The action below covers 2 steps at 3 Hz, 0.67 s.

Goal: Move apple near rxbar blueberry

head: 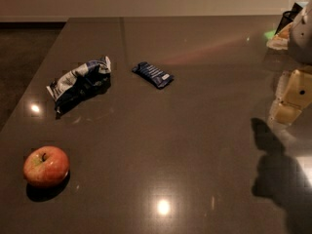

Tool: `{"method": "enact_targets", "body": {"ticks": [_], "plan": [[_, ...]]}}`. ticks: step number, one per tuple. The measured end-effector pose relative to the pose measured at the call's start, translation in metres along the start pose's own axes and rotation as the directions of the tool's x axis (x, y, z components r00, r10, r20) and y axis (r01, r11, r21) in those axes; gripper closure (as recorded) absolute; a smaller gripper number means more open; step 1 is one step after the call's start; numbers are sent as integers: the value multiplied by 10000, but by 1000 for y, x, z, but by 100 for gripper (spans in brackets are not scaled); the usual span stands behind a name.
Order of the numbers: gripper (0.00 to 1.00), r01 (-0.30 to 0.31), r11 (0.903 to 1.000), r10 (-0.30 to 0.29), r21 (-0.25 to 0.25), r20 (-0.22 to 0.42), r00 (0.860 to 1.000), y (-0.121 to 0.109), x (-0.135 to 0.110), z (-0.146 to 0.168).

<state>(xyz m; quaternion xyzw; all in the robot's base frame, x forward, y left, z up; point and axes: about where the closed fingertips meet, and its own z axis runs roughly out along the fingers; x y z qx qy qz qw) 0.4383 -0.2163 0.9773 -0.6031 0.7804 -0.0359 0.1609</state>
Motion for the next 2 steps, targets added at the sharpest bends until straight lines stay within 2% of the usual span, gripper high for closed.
{"method": "enact_targets", "body": {"ticks": [1, 2], "plan": [[0, -44, 9997, 53, -224, 407, 9992, -5, -11, 2], [0, -92, 9980, 158, -621, 1071, 9941, -13, -29, 7]]}}
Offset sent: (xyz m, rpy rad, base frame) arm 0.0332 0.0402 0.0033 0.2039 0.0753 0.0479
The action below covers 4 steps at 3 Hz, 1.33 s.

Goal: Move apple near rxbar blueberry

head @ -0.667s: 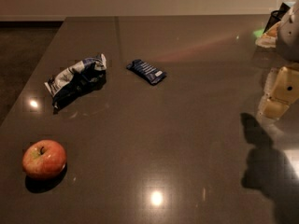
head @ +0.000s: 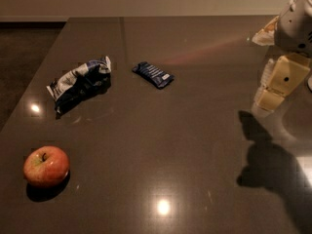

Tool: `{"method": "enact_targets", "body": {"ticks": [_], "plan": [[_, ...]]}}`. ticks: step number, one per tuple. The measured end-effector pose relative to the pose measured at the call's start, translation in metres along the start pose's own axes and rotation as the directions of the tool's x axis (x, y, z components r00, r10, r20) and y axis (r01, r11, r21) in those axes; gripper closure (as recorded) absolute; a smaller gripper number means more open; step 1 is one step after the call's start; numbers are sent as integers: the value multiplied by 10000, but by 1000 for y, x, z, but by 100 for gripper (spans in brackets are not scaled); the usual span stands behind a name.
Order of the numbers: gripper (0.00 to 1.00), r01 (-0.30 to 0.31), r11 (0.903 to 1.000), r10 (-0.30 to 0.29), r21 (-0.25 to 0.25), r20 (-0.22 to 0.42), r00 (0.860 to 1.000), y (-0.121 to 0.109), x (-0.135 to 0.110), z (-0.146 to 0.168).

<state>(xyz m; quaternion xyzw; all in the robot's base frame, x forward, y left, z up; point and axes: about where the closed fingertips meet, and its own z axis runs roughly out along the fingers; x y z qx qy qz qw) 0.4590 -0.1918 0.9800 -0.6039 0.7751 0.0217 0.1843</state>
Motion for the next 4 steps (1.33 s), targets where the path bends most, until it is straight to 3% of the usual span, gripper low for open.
{"method": "enact_targets", "body": {"ticks": [1, 2, 3, 4], "plan": [[0, 665, 9956, -576, -660, 1298, 9899, 3, -45, 11], [0, 1914, 9765, -1527, -991, 3084, 9389, 33, -98, 11], [0, 3584, 9320, -2993, -547, 4420, 8456, 75, -142, 18], [0, 4499, 8931, -3949, -69, 4672, 7911, 99, -161, 26]]}}
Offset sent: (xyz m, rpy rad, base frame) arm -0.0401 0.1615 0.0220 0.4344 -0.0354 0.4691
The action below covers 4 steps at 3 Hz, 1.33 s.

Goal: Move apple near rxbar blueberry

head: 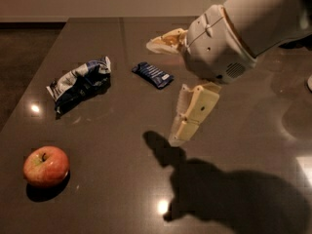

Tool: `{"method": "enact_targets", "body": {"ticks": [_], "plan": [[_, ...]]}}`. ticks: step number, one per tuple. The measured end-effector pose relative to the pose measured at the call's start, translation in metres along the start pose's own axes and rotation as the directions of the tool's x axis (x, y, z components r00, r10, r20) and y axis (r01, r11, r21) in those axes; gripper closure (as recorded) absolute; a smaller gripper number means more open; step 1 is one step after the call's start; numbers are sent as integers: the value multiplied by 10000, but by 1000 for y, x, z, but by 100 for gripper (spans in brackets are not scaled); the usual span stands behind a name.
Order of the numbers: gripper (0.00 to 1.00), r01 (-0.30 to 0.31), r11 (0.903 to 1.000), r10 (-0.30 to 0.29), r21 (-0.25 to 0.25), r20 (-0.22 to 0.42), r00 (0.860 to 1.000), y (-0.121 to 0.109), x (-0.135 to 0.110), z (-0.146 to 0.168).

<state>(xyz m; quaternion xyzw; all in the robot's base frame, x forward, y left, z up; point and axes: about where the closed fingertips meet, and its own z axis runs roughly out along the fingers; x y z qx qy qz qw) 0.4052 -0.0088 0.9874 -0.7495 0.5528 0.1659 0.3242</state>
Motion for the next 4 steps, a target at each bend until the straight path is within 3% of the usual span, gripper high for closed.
{"method": "enact_targets", "body": {"ticks": [1, 2, 3, 4], "plan": [[0, 956, 9954, -956, -19, -210, 9952, 10, -15, 28], [0, 957, 9954, -957, -18, -211, 9952, 10, -15, 28], [0, 583, 9983, -582, 6, -479, 9972, 11, -16, 38], [0, -16, 9999, 10, -110, -617, 9981, 16, -17, 69]]}}
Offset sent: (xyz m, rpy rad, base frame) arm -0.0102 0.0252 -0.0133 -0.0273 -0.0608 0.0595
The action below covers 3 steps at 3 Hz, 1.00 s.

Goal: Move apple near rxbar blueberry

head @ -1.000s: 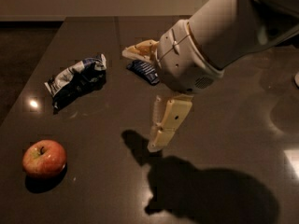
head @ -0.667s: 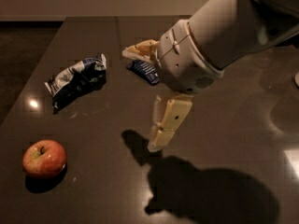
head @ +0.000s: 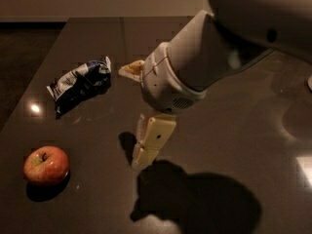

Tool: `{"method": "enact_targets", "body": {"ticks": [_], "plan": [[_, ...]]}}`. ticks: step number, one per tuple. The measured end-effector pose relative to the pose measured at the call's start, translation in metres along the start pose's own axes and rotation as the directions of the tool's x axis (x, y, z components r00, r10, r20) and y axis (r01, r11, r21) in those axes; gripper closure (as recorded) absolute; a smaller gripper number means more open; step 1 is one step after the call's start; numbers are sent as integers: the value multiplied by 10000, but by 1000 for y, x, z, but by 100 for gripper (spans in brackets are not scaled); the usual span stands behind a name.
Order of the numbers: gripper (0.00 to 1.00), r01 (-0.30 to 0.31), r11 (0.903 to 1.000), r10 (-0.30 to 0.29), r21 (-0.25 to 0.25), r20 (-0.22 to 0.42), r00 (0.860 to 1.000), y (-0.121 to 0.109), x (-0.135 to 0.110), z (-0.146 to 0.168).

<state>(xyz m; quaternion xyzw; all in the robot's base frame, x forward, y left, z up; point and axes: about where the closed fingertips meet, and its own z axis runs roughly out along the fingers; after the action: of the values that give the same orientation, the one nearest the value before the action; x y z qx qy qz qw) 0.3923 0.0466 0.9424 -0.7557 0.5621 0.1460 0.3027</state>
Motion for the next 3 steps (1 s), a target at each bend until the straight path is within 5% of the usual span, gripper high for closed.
{"method": "enact_targets", "body": {"ticks": [1, 3], "plan": [[0, -475, 9974, 475, -549, -25, 9989, 10, 2, 44], [0, -1118, 9754, 1191, -1898, 278, 9925, 31, -11, 128]]}}
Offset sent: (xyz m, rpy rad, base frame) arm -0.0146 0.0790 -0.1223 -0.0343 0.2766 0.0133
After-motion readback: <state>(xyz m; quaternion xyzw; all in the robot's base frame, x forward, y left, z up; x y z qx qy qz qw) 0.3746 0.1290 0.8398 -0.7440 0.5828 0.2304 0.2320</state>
